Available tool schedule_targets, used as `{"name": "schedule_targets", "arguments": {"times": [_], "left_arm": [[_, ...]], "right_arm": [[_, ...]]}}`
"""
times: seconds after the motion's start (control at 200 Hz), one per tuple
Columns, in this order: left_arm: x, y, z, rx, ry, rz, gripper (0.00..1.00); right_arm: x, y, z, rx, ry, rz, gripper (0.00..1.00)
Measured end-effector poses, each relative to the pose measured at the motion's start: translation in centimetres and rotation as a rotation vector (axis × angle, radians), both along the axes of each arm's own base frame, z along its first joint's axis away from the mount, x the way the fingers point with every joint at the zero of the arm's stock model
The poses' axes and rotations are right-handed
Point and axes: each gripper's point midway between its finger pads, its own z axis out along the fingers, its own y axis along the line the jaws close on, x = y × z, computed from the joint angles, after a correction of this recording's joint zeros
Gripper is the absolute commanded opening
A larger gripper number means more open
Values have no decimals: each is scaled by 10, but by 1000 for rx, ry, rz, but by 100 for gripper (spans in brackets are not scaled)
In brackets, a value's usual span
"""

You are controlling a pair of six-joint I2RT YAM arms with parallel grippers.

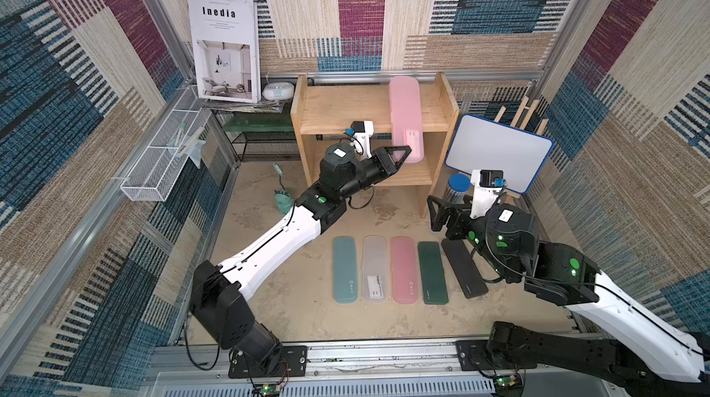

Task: Remove the pencil cases from the shelf
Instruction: Pick up the pencil case from the shelf.

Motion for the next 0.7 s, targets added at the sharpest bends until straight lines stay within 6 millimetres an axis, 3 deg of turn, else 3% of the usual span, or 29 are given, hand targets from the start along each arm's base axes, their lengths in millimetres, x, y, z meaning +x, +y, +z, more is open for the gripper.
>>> {"name": "schedule_targets", "arguments": {"times": [0.135,0.461,0.596,0.701], "left_arm": [[-27,38,-25,97,-81,87,23],[-71,111,-63,275,-170,264,23],[-79,127,-68,313,-176,306,23],[-83,132,-72,333,-176,312,22]], "right_arm": [[10,27,15,-9,-3,48,99],[43,136,40,2,-4,271,99],[59,176,29,-7,39,353,99],[68,195,19,-1,77,409,99]]}}
